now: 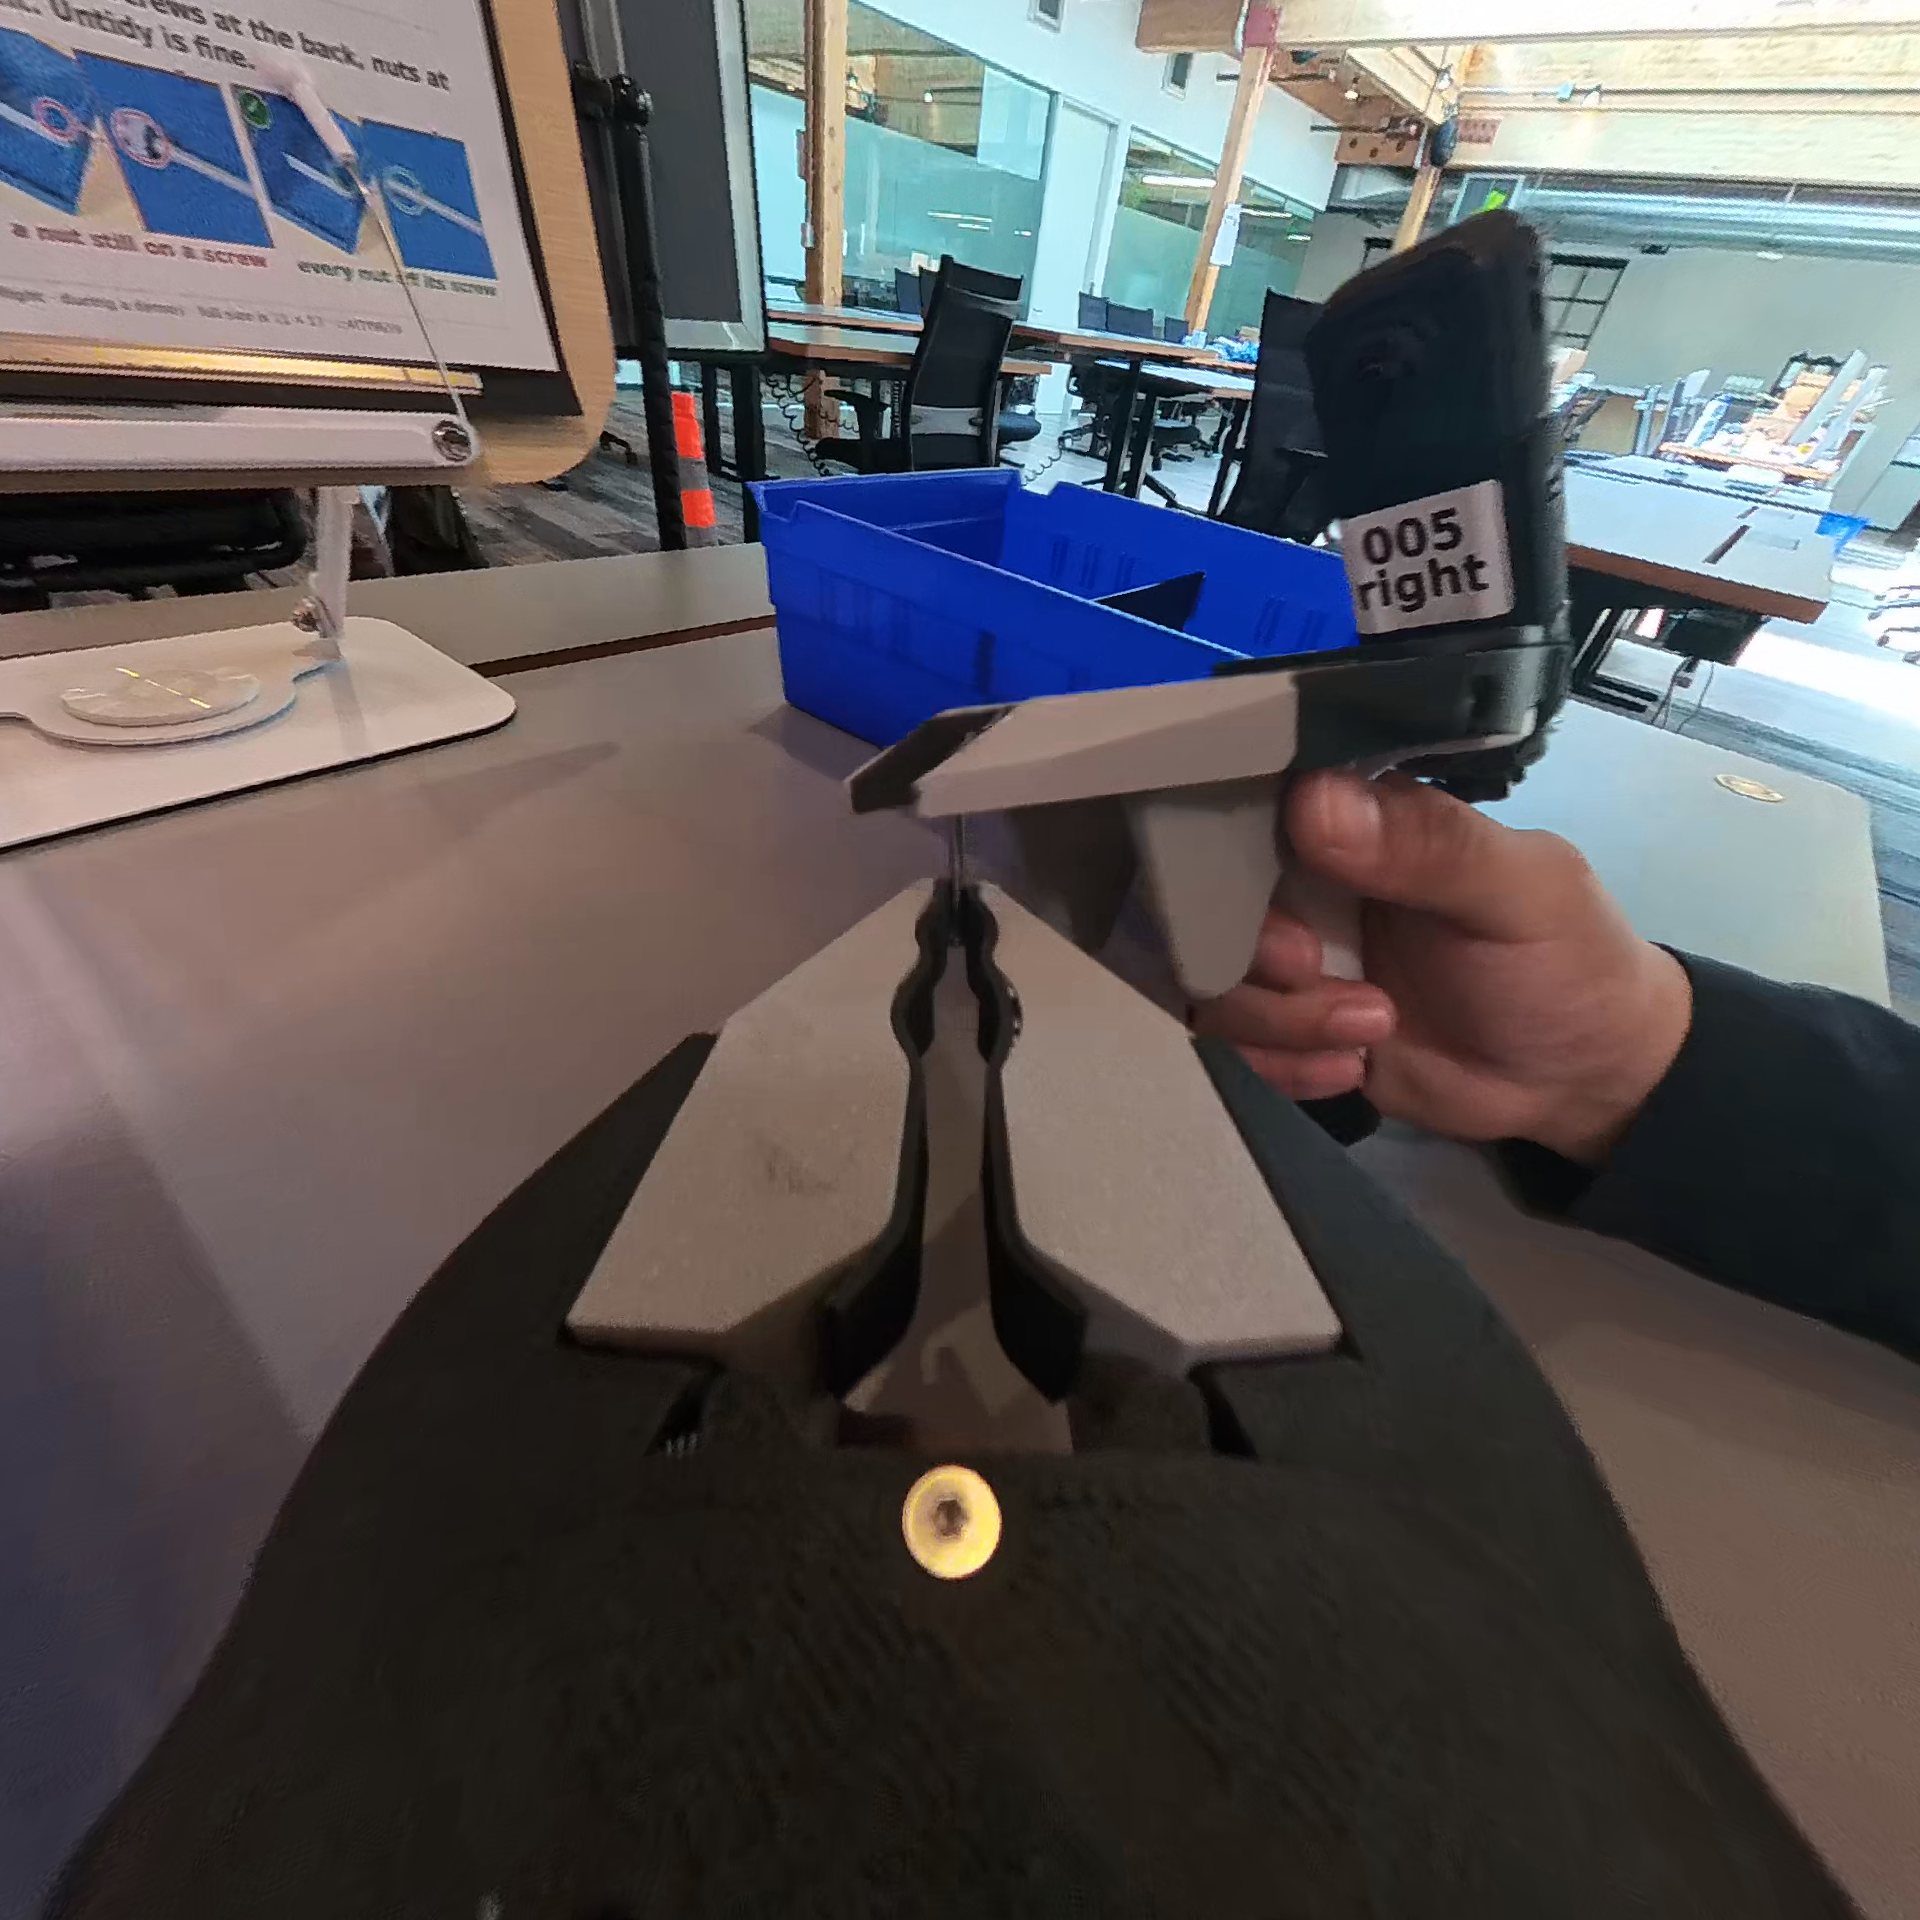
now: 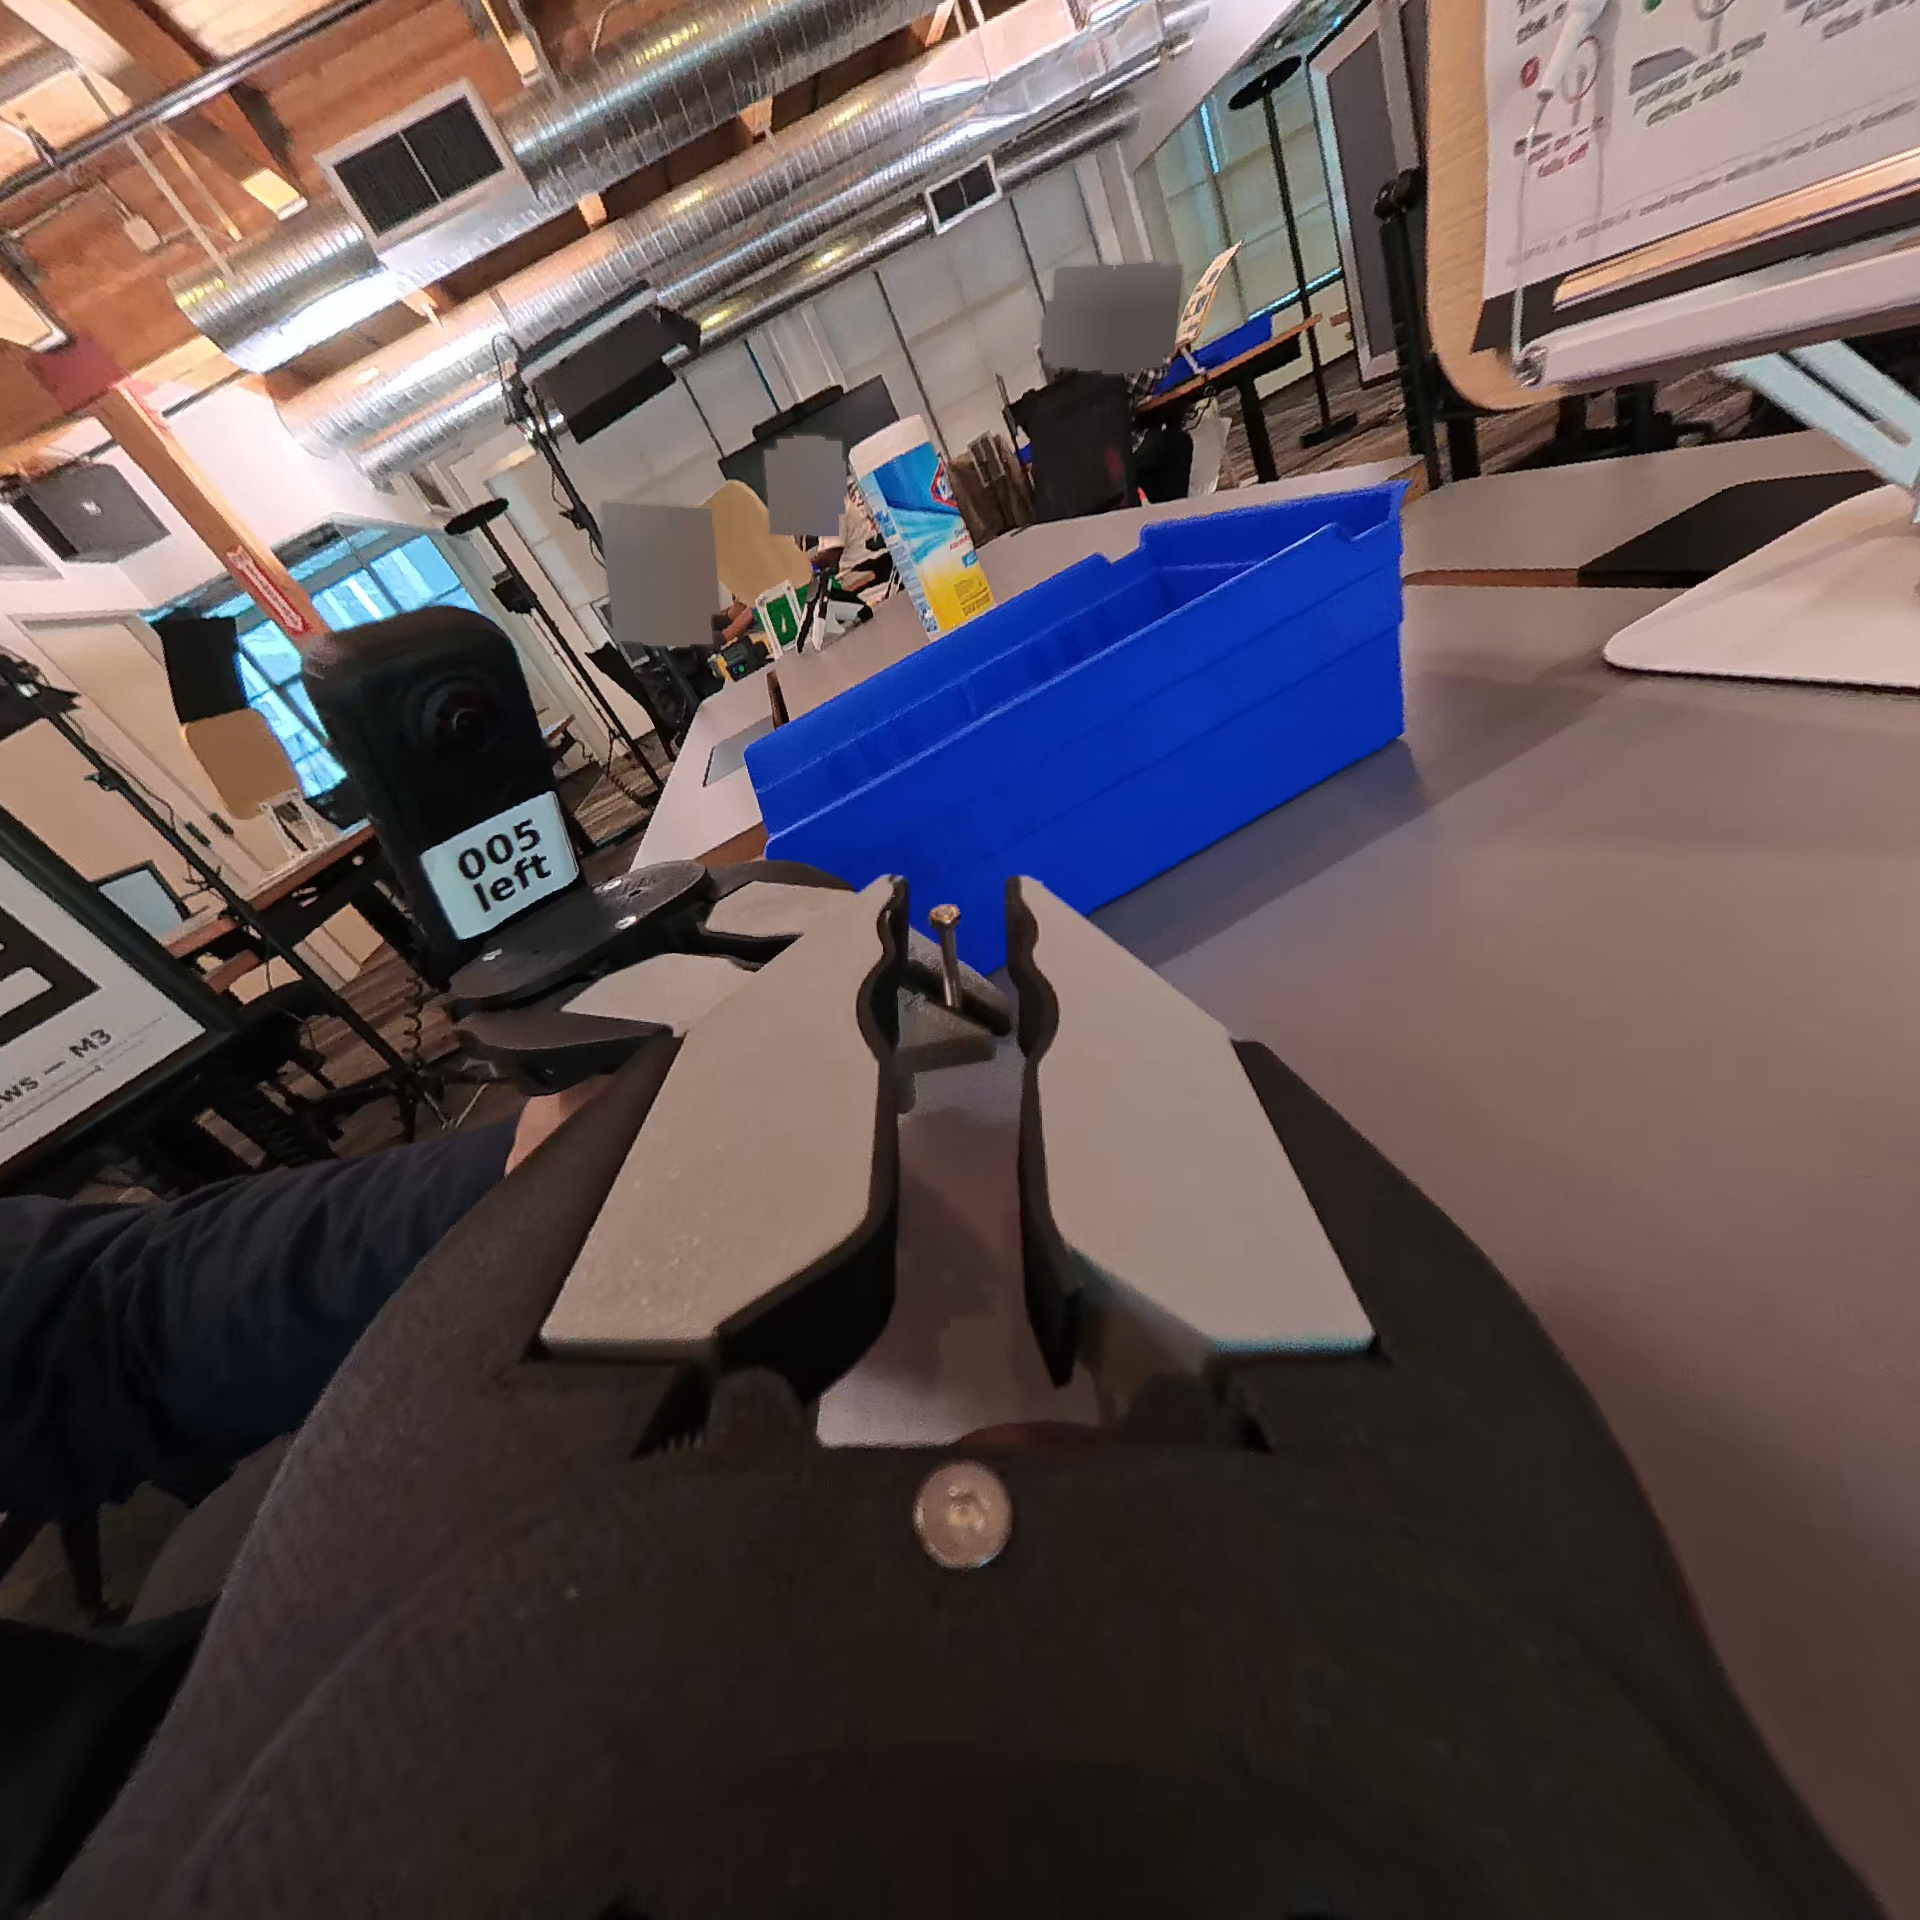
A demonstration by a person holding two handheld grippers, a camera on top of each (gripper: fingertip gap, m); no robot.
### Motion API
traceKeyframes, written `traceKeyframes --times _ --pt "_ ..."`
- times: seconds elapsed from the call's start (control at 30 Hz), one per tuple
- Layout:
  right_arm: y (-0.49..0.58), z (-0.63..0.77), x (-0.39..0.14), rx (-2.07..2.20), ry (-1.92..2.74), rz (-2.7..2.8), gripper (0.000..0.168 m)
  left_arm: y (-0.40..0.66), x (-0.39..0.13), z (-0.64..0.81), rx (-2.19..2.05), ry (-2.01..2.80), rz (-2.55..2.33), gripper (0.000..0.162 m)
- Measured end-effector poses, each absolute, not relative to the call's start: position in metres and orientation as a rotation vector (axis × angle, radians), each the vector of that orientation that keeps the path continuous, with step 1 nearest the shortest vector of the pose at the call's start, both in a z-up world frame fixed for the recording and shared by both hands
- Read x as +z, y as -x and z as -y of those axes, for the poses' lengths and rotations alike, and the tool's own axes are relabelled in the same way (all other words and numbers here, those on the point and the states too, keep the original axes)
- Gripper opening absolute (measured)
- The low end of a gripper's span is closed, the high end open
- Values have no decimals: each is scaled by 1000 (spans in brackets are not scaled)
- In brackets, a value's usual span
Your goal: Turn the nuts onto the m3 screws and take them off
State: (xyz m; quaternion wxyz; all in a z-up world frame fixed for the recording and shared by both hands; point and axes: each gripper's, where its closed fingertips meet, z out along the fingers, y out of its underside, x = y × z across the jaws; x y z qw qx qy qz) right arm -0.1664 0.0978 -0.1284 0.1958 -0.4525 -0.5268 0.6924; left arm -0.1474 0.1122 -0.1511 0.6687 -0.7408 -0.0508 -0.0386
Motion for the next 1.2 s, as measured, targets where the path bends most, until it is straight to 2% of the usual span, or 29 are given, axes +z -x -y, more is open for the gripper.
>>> traceKeyframes --times 0.67,1.2 --pt "168 -92 -133 1849 1243 1515 14 159 -153 -110 -56 1678 173 0" --pt "171 -84 -137 1870 1248 1537 0 141 -154 -114 -70 1698 77 0"
